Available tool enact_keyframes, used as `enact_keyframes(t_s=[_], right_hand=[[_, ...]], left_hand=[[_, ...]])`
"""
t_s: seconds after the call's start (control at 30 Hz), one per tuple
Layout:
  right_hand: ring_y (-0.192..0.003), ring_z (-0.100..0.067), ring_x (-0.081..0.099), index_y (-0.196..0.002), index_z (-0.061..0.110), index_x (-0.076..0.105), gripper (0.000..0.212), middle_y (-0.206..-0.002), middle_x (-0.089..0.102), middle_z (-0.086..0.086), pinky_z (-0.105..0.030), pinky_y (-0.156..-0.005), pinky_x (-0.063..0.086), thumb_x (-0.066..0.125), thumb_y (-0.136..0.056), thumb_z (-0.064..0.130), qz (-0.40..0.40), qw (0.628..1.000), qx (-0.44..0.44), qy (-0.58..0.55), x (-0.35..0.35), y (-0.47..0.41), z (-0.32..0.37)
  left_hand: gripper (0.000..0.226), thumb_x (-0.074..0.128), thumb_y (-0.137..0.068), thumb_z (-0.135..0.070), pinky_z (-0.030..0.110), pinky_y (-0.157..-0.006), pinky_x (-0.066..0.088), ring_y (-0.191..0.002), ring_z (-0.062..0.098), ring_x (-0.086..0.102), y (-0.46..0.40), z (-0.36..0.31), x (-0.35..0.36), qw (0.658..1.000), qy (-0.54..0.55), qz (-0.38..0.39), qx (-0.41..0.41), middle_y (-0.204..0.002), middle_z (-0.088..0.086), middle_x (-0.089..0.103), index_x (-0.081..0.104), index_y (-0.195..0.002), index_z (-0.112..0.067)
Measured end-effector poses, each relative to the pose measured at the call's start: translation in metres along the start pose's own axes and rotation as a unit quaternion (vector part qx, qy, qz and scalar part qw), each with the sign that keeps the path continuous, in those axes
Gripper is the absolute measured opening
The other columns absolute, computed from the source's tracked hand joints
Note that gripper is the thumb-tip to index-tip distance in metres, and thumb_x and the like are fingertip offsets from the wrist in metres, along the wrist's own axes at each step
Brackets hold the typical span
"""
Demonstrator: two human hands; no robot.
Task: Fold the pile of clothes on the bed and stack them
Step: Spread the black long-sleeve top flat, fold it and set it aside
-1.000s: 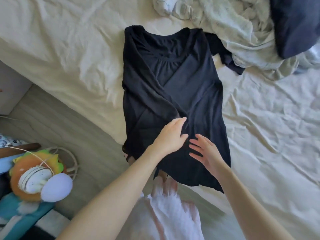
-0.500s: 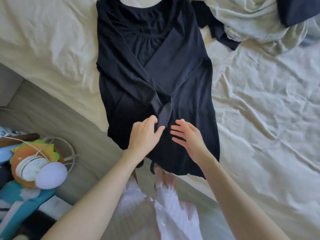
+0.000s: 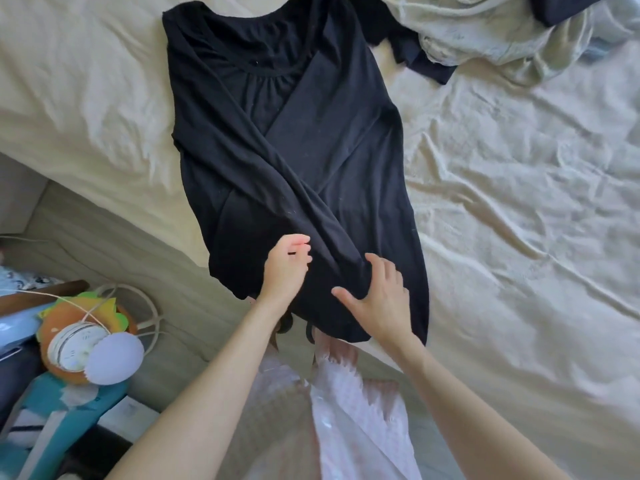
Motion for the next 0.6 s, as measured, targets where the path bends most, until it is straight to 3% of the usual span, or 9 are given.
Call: enact_keyframes(t_s=[0.07,0.13,0.23,0.3,0.37,0.4,0.5,0.53,0.6], right_hand=[[-0.126,-0.021,0.040,-0.142,0.018,0.032,0.079,-0.140,0.040,0.001,-0.040,-0.097,0.037,0.065,-0.079,0.052,-0.006,0.983,-0.074,0.167,0.010,0.003,0.010],[-0.124,-0.022,0.041,-0.142,0.016,0.034,0.063,-0.139,0.042,0.000,-0.037,-0.093,0.037,0.058,-0.088,0.038,-0.008,0.973,-0.082,0.215,0.010,-0.007,0.006],[-0.107,-0.022,0.052,-0.122,0.013,0.056,0.030,-0.119,0.057,-0.002,-0.031,-0.080,0.040,0.046,-0.095,0.021,-0.044,0.995,-0.038,0.080,-0.010,-0.022,-0.003],[-0.088,-0.015,0.056,-0.105,0.013,0.064,0.021,-0.099,0.063,0.002,-0.025,-0.071,0.040,0.046,-0.095,0.017,-0.065,0.997,-0.022,-0.033,-0.025,-0.025,-0.013],[-0.076,-0.006,0.054,-0.096,0.017,0.064,0.016,-0.086,0.062,0.009,-0.019,-0.066,0.040,0.048,-0.094,0.017,-0.013,0.989,0.034,-0.144,-0.023,-0.026,-0.034],[-0.073,-0.005,0.053,-0.092,0.018,0.061,0.013,-0.082,0.059,0.011,-0.018,-0.065,0.040,0.048,-0.093,0.017,0.029,0.965,0.104,-0.241,-0.017,-0.024,-0.048],[-0.060,-0.013,0.044,-0.080,0.015,0.051,0.014,-0.063,0.046,0.005,-0.024,-0.058,0.039,0.045,-0.092,0.009,0.057,0.791,0.284,-0.539,-0.006,-0.013,-0.074],[-0.058,-0.014,0.041,-0.079,0.014,0.051,0.014,-0.060,0.043,0.003,-0.025,-0.056,0.037,0.045,-0.091,0.010,0.044,0.764,0.309,-0.565,-0.007,-0.012,-0.081],[-0.063,-0.016,0.048,-0.087,0.009,0.055,0.017,-0.068,0.052,0.000,-0.025,-0.058,0.039,0.048,-0.094,0.022,0.033,0.794,0.311,-0.521,-0.013,-0.011,-0.090]], left_hand=[[0.031,0.048,-0.097,-0.013,0.023,-0.079,0.051,-0.096,0.009,0.060,-0.004,0.013,-0.005,0.993,0.088,0.000,-0.085,-0.118,0.004,0.059,0.050,-0.127,-0.016],[0.045,0.050,-0.096,-0.014,0.025,-0.080,0.050,-0.099,0.012,0.059,-0.006,0.014,-0.001,0.986,0.113,0.027,-0.123,-0.116,0.001,0.056,0.040,-0.139,-0.013],[0.047,0.052,-0.096,-0.021,0.033,-0.090,0.047,-0.105,0.015,0.055,-0.009,-0.001,0.007,0.973,0.182,0.059,-0.132,-0.123,0.002,0.055,0.039,-0.140,-0.013],[0.042,0.055,-0.095,-0.025,0.038,-0.096,0.045,-0.115,0.020,0.052,-0.013,-0.006,0.012,0.942,0.277,0.058,-0.179,-0.133,0.005,0.051,0.045,-0.134,-0.014],[0.033,0.060,-0.092,-0.024,0.043,-0.100,0.044,-0.118,0.026,0.052,-0.018,-0.008,0.017,0.911,0.340,0.044,-0.228,-0.132,0.009,0.051,0.052,-0.122,-0.013],[0.022,0.062,-0.091,-0.021,0.045,-0.099,0.045,-0.112,0.027,0.054,-0.019,-0.008,0.020,0.897,0.367,0.040,-0.245,-0.129,0.011,0.053,0.055,-0.111,-0.014],[0.012,0.061,-0.089,-0.008,0.042,-0.082,0.051,-0.096,0.025,0.062,-0.019,-0.005,0.025,0.887,0.384,0.027,-0.254,-0.117,0.013,0.061,0.056,-0.099,-0.013],[0.014,0.061,-0.089,-0.006,0.040,-0.076,0.053,-0.095,0.025,0.063,-0.017,-0.003,0.024,0.892,0.377,0.026,-0.247,-0.114,0.012,0.063,0.057,-0.100,-0.013],[0.017,0.061,-0.089,-0.006,0.037,-0.071,0.055,-0.096,0.025,0.064,-0.012,0.001,0.025,0.898,0.369,0.037,-0.239,-0.109,0.011,0.065,0.058,-0.104,-0.012]])
Point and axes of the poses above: each hand's wrist, its own y-axis away from the middle knuckle, its own x-axis out of the palm, z = x × y, the point moved 8 cm from there along -y, towards the middle knuckle
